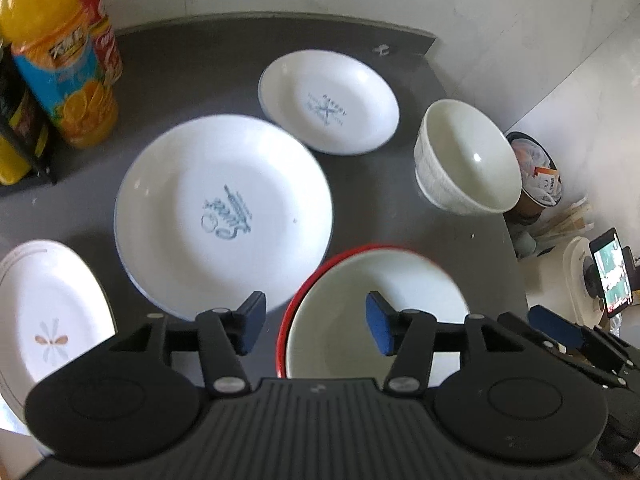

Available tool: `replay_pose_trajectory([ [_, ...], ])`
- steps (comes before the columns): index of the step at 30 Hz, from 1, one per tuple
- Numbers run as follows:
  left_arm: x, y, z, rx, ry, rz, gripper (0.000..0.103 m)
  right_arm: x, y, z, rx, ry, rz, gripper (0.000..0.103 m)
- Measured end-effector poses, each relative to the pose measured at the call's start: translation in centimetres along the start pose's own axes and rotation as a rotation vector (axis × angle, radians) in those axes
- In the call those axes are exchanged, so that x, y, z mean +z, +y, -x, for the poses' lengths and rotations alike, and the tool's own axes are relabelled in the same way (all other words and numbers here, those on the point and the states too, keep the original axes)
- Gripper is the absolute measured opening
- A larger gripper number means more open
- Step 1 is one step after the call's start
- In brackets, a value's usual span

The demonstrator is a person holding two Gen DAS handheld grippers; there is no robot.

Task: Organize plates and bowls
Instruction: 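Open both grippers to release the white bowl inside the red bowl, then move both grippers to the second white bowl's rim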

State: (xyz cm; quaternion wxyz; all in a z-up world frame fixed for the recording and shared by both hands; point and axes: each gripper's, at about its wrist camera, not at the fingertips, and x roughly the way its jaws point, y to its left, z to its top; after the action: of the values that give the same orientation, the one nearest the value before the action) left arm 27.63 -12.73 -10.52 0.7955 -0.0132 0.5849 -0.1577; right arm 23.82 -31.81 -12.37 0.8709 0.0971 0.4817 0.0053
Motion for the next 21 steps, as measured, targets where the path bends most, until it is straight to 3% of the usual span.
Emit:
replay_pose_trajectory([
  [5,1.1,-1.4,-0.1,-0.003,-0.016,-0.014,0.055,0.9,-1.5,0.0,0.0,-0.023,-0.034,0.051],
  [10,2.3,-2.8,-0.6,0.001,-0.034,-0.02,0.056,1.6,-2.8,0.0,0.005,-0.058,-0.046,0.062],
  [21,5.1,-6.2,-2.2,0.0,-0.083,-0.034,0.056,4.3,-6.2,-1.2,0.035,-0.12,-0.098,0.062],
])
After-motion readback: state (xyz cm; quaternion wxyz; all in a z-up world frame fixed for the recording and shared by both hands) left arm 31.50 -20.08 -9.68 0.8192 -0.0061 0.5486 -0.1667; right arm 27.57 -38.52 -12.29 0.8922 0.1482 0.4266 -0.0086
